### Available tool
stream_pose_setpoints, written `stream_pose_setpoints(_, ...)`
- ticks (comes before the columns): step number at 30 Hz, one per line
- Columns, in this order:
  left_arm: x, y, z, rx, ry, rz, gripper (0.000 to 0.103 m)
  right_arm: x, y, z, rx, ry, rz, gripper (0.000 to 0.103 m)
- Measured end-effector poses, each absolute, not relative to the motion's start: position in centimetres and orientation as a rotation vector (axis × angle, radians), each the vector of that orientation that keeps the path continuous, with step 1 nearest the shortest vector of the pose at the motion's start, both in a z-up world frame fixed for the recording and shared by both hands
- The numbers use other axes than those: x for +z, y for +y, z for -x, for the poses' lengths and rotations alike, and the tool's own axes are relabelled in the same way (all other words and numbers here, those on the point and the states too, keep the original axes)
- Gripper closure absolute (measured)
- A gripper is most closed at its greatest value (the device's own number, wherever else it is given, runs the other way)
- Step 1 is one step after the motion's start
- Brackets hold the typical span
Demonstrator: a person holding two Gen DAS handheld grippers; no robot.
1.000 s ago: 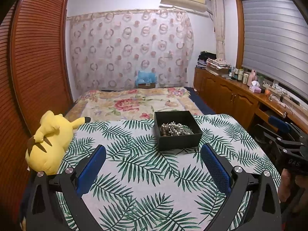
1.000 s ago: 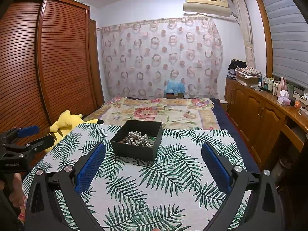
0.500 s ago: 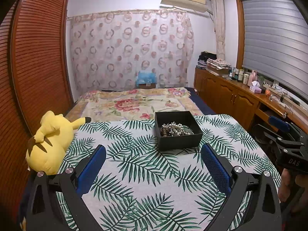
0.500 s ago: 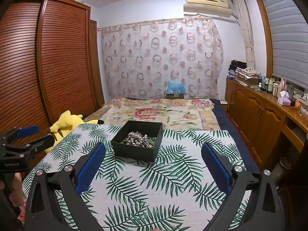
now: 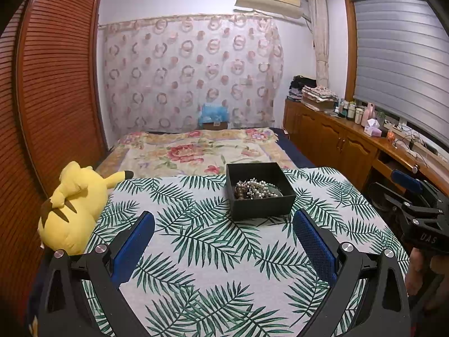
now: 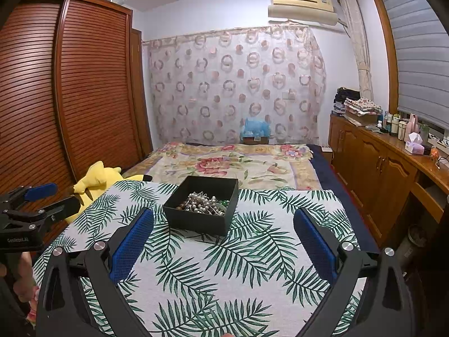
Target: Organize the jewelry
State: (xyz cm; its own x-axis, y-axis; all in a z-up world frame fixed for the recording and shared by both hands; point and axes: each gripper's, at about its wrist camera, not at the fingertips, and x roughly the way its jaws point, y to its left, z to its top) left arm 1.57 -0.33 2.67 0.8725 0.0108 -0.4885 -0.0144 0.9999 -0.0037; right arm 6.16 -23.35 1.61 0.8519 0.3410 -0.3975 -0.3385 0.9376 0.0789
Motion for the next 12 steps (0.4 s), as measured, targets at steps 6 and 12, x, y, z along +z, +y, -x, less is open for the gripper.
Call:
stream_pose_setpoints(6,2.79,-0.33,-1.51,0.015,0.513,0.009,0.008,1.74,-23.37,-6.19,0.357,0.420,-0.007,0.003)
stream_pose_setpoints(12,2.84,-0.31,-1.52,0.013,0.512,0.011,0.008,1.78,-23.37,-6.21,0.357,0.420,-0.008,0.003)
